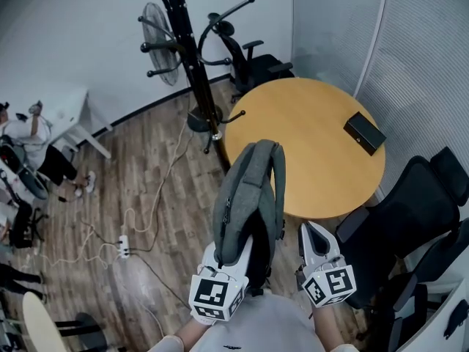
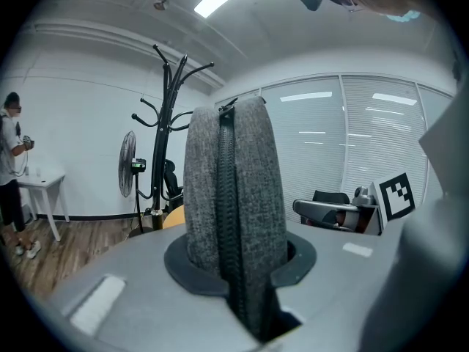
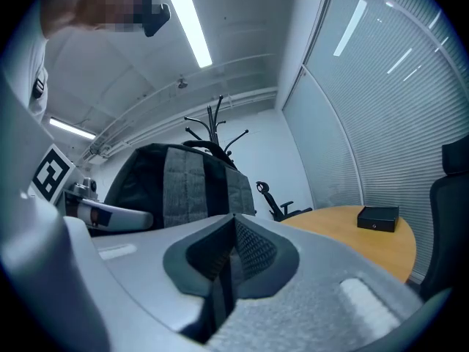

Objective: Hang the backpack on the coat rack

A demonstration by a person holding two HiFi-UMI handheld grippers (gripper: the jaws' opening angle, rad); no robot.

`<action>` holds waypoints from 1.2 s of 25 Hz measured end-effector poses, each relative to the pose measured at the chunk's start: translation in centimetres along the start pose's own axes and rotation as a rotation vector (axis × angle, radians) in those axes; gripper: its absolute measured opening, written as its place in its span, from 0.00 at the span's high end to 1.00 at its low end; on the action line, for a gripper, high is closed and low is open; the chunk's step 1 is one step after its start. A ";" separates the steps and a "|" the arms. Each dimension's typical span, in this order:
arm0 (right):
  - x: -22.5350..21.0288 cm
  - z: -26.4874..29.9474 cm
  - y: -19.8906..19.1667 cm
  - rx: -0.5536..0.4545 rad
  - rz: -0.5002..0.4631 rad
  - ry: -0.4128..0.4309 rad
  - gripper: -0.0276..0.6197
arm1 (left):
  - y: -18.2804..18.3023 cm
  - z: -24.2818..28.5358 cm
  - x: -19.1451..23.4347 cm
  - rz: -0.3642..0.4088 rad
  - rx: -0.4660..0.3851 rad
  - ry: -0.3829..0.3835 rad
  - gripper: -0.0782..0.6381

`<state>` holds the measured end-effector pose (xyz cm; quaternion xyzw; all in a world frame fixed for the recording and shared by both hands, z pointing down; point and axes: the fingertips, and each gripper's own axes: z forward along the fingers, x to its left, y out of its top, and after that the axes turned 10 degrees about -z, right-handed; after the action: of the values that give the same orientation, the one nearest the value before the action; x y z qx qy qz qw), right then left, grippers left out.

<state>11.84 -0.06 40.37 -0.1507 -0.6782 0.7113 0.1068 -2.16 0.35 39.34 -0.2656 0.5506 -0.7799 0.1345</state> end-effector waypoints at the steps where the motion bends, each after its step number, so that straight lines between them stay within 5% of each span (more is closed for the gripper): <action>1: -0.3 0.8 0.2 -0.001 -0.004 -0.001 0.95 | 0.4 0.7 0.4 0.000 -0.005 -0.004 0.74; 15: -3.1 10.9 3.1 0.009 -0.049 -0.053 0.95 | 8.9 9.7 4.2 0.034 -0.114 -0.099 0.74; 30: -5.7 17.8 4.2 0.012 -0.075 -0.079 0.95 | 13.0 16.4 6.2 0.045 -0.149 -0.137 0.74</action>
<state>10.99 -18.91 37.16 -0.0962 -0.6826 0.7164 0.1073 0.86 -20.28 33.05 -0.3149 0.6025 -0.7136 0.1693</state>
